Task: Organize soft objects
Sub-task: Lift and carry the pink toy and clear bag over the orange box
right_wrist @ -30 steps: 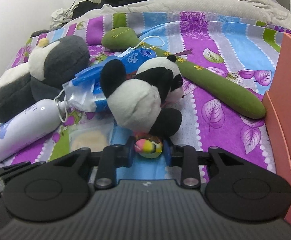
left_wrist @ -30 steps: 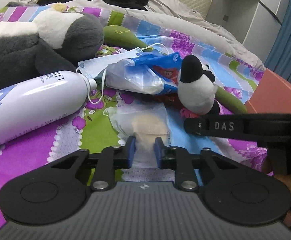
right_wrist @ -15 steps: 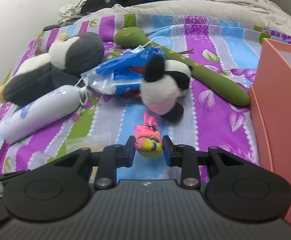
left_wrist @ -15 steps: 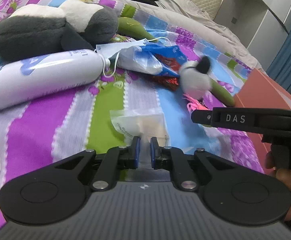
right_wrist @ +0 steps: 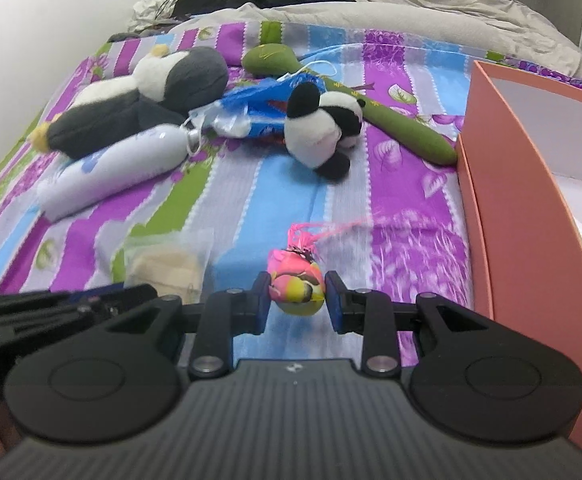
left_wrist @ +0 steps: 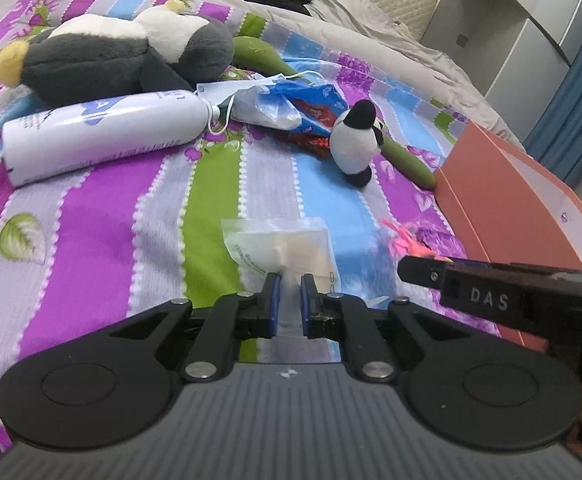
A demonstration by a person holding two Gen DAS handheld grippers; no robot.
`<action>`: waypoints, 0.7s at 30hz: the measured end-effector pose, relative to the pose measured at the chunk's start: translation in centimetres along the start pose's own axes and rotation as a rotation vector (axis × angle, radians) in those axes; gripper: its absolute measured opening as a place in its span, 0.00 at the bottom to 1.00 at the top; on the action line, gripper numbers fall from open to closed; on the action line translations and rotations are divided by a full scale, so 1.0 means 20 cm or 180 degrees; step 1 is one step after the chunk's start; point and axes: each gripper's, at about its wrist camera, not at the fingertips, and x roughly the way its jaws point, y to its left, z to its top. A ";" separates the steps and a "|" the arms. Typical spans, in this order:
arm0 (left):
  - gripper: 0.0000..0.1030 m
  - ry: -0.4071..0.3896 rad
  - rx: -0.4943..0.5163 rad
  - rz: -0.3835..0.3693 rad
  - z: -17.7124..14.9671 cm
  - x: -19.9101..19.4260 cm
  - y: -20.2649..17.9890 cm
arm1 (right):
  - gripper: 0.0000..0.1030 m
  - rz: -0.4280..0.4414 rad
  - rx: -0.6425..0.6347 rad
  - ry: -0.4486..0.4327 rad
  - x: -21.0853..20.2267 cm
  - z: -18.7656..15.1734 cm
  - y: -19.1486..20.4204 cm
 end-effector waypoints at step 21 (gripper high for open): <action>0.13 0.0240 0.0035 -0.0166 -0.21 -0.09 -0.06 | 0.44 -0.0088 0.0040 0.0294 -0.07 -0.24 -0.08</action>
